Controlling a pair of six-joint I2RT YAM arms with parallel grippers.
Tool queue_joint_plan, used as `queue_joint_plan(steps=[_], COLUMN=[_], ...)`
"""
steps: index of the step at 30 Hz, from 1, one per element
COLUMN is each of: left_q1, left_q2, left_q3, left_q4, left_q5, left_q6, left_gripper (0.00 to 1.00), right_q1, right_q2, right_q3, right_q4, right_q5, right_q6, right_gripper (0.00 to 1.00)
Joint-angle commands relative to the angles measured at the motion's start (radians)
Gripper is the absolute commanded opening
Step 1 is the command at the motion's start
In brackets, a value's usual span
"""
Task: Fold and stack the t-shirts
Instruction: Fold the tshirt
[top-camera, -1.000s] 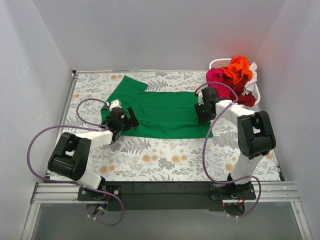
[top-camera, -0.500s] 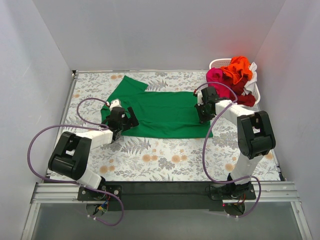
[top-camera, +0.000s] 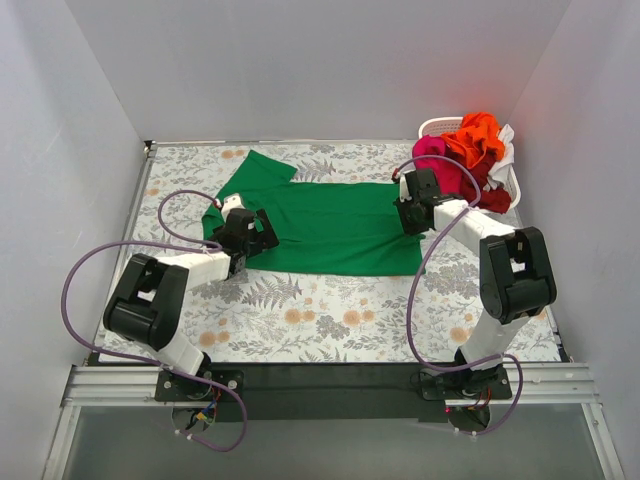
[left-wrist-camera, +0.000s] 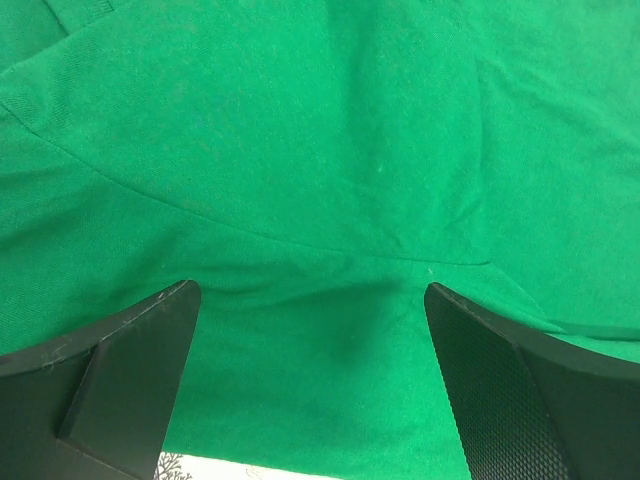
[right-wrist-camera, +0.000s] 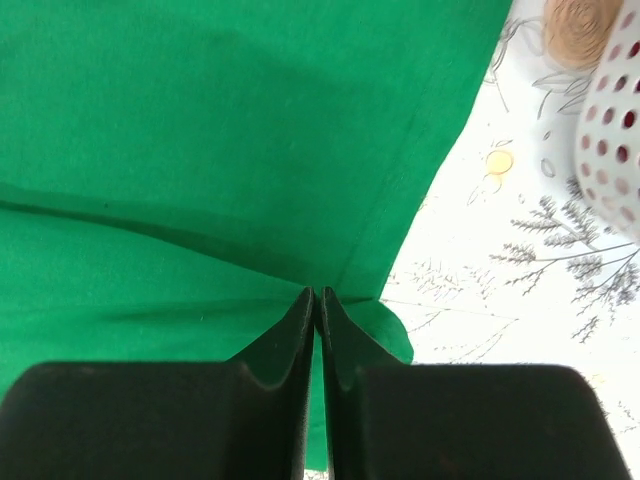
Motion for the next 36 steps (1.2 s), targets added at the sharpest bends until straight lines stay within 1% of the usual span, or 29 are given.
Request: queue_joint_plan(steps=[1, 5, 10, 17, 20, 21, 24, 28, 31, 32, 34, 36], left_q1=[0.0, 0.0, 0.0, 0.001, 0.001, 0.001, 0.0, 0.001, 0.0, 0.0, 0.001, 0.001], left_q2=[0.022, 0.03, 0.033, 0.028, 0.028, 0.028, 0.024, -0.005, -0.047, -0.067, -0.105, -0.191], left_q3=[0.015, 0.021, 0.022, 0.021, 0.019, 0.021, 0.019, 0.001, -0.019, -0.019, -0.025, -0.035], left_q4=[-0.062, -0.07, -0.074, -0.077, -0.076, -0.076, -0.073, -0.05, -0.036, -0.04, -0.042, -0.028], left_q5=[-0.034, -0.039, -0.054, -0.063, -0.059, -0.057, -0.054, -0.063, -0.053, -0.052, -0.062, -0.094], left_q6=[-0.004, -0.006, -0.007, -0.009, -0.009, -0.009, -0.009, -0.007, -0.007, -0.01, -0.015, -0.015], left_gripper=[0.88, 0.88, 0.88, 0.88, 0.88, 0.88, 0.88, 0.88, 0.88, 0.88, 0.88, 0.88], right_q1=[0.001, -0.001, 0.001, 0.001, 0.001, 0.001, 0.001, 0.004, 0.004, 0.004, 0.004, 0.004], right_q2=[-0.015, 0.028, 0.078, 0.07, 0.059, 0.056, 0.039, -0.055, -0.132, -0.148, -0.174, -0.186], right_q3=[0.026, 0.042, 0.068, 0.097, 0.118, 0.123, 0.121, 0.052, -0.056, -0.107, -0.15, -0.196], right_q4=[0.047, 0.053, 0.073, 0.134, 0.146, 0.148, 0.148, 0.154, 0.175, 0.194, 0.202, 0.211], right_q5=[0.039, 0.044, 0.09, 0.113, 0.096, 0.088, 0.074, 0.039, -0.025, -0.04, -0.076, -0.079], right_q6=[0.002, 0.002, 0.002, 0.025, 0.026, 0.025, 0.031, 0.046, 0.104, 0.118, 0.149, 0.166], right_gripper=[0.01, 0.01, 0.01, 0.01, 0.09, 0.14, 0.24, 0.29, 0.33, 0.33, 0.35, 0.36])
